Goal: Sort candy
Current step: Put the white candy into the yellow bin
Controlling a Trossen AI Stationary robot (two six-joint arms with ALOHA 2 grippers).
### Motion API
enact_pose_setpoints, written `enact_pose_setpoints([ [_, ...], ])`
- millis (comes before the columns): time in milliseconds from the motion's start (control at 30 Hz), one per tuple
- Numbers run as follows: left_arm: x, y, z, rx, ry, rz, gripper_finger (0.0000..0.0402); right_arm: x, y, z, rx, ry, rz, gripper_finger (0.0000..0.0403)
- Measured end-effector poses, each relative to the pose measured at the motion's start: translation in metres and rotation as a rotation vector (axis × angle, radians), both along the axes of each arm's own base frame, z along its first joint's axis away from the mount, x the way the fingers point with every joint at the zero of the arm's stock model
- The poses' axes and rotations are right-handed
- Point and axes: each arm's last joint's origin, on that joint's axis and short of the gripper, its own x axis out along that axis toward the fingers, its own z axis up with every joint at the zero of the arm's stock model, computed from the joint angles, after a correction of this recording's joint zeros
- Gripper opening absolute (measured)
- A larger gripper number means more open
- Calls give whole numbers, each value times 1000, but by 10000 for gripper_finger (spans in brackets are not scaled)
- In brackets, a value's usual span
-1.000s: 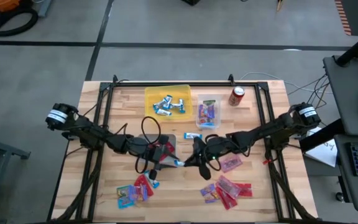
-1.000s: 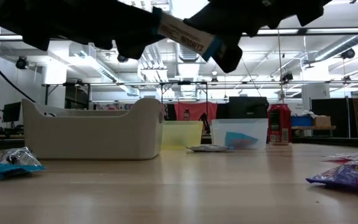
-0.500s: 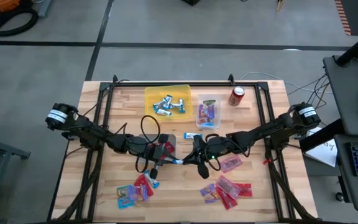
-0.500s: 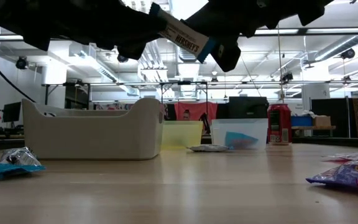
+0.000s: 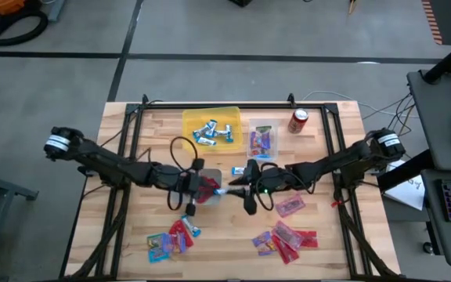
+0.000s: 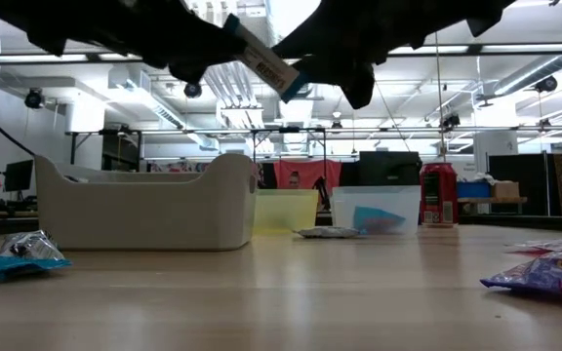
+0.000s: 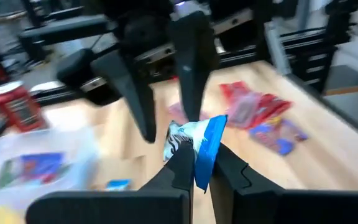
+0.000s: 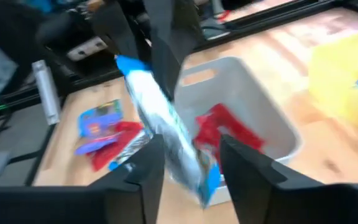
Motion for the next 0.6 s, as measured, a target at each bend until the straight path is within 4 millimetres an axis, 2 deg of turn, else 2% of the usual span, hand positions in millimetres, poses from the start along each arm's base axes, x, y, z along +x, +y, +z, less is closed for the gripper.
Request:
enact_pose_setpoints([
  [167,-21,24,15,43,83,151,2,-5,-11,5,-36,27,-97,181],
  [300,-38,50,23,83,136,321,2,-10,-13,8,-58,48,-140,193],
  [433,-50,86,21,93,221,497,2,-11,-13,10,-72,53,-134,195],
  [600,-56,135,14,-7,247,670,2,-11,-15,10,-115,60,-123,196],
])
